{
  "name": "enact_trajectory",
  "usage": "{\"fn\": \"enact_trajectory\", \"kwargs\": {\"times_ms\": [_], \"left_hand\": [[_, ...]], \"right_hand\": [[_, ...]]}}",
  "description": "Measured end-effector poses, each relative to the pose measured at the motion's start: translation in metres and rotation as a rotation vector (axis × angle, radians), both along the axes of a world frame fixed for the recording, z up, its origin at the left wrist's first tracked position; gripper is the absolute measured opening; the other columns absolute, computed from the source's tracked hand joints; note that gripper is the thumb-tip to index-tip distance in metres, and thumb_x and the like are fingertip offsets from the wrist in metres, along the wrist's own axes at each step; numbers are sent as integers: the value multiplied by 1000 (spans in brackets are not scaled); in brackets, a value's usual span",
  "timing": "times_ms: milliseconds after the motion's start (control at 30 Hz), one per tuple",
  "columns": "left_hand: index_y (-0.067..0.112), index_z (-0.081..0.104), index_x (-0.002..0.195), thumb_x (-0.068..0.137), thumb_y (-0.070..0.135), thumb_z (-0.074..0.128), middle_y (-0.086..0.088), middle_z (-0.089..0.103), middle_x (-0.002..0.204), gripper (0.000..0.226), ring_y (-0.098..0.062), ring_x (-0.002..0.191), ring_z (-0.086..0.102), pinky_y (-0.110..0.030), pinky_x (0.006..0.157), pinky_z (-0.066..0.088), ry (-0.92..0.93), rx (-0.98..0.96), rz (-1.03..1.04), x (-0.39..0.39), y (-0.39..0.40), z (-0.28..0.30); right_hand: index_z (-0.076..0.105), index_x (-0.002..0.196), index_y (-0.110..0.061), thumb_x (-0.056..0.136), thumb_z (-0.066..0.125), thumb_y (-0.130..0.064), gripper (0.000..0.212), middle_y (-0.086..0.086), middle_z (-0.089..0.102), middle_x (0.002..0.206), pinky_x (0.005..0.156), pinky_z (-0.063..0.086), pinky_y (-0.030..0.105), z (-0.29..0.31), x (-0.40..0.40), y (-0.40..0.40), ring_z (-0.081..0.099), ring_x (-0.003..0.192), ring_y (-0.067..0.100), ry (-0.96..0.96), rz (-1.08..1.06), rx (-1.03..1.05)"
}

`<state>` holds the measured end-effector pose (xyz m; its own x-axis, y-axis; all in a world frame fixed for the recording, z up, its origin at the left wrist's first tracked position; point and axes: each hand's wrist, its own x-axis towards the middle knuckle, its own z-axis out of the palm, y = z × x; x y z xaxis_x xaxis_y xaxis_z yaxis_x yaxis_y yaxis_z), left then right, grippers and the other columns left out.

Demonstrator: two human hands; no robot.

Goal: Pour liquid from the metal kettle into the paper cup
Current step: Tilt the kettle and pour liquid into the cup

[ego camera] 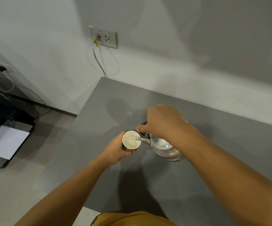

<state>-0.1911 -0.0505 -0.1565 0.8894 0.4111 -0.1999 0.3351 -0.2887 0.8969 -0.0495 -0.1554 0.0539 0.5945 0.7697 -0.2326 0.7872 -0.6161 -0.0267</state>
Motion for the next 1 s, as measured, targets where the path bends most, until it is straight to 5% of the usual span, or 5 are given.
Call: {"fn": "enact_trajectory", "kwargs": {"times_ms": [233, 467, 1000], "left_hand": [[34, 55, 126, 73, 21, 88, 14, 69, 115, 64, -9, 106, 67, -25, 88, 55, 4, -21, 13, 0, -1, -1], [50, 51, 113, 74, 23, 89, 28, 67, 107, 61, 3, 101, 64, -7, 78, 48, 15, -14, 16, 0, -2, 5], [54, 51, 115, 72, 25, 88, 26, 67, 110, 64, -2, 104, 65, -8, 80, 49, 1, -17, 10, -1, -3, 3]], "right_hand": [[45, 51, -21, 75, 71, -55, 50, -2, 47, 57, 43, 21, 25, -2, 0, 3, 40, 46, 14, -11, 3, 6], [45, 51, -20, 75, 72, -55, 50, -2, 48, 55, 43, 22, 25, -3, -1, 3, 40, 46, 14, -21, 13, 5], [44, 50, -20, 76, 71, -53, 50, -1, 47, 54, 42, 23, 25, 0, -3, 4, 41, 45, 15, -22, 20, -2]]}}
